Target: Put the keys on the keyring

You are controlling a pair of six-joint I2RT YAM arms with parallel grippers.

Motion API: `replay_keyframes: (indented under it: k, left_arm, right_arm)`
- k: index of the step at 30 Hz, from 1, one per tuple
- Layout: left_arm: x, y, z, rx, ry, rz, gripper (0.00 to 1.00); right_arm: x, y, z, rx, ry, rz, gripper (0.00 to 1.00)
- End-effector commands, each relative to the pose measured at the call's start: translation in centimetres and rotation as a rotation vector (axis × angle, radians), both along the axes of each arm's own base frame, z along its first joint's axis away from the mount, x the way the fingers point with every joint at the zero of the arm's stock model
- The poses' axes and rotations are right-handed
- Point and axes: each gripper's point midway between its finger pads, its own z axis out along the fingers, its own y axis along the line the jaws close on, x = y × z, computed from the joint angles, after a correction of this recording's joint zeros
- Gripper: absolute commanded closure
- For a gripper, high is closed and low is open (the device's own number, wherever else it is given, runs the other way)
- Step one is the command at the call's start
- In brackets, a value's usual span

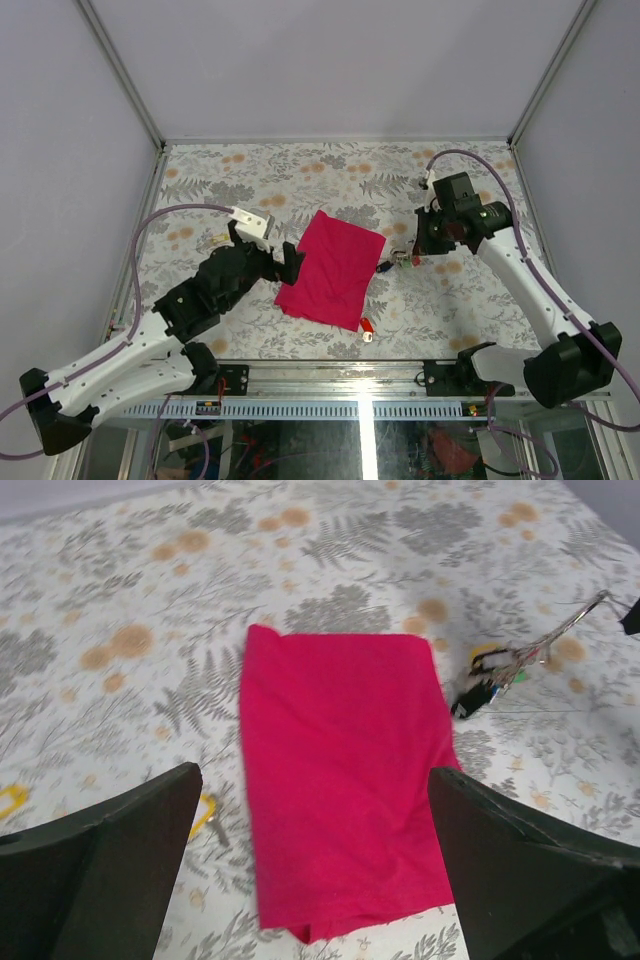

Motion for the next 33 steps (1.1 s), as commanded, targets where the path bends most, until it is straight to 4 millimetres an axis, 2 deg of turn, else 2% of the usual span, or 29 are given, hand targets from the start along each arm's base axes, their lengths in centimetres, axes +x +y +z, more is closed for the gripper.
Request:
replay_keyframes:
  k: [1,7,16,23,30,33]
  left_arm:
    - [0.0,-3.7,5.7,-0.084,-0.194,-0.174,0.0]
    - [-1.6,-5.9,9.2,-0.097,-0.314,-0.337,0.01]
    - [-3.7,-8.4,11.4,-0.112,-0.436,-0.499,0.03]
    - [-3.8,-10.7,10.3,-0.002,-0.514,-0.554,0.03]
    - [-4.0,-11.6,9.8,0.109,-0.671,-0.582,0.03]
    - [-4.4,-11.8,9.3,0.157,-0.697,-0.608,0.07]
  right_arm:
    - [-3.5,2.8,5.1,0.089,-0.043,0.107,1.0]
    - [-7.1,6.0,8.9,0.263,-0.067,0.316,1.0]
    - [-8.5,9.0,12.0,0.371,-0.046,0.48,1.0]
    - [-9.1,11.0,13.4,0.381,-0.01,0.576,1.0]
    - [-10.0,12.6,12.7,0.349,0.044,0.65,1.0]
    - [-10.3,13.2,12.7,0.347,0.057,0.676,1.0]
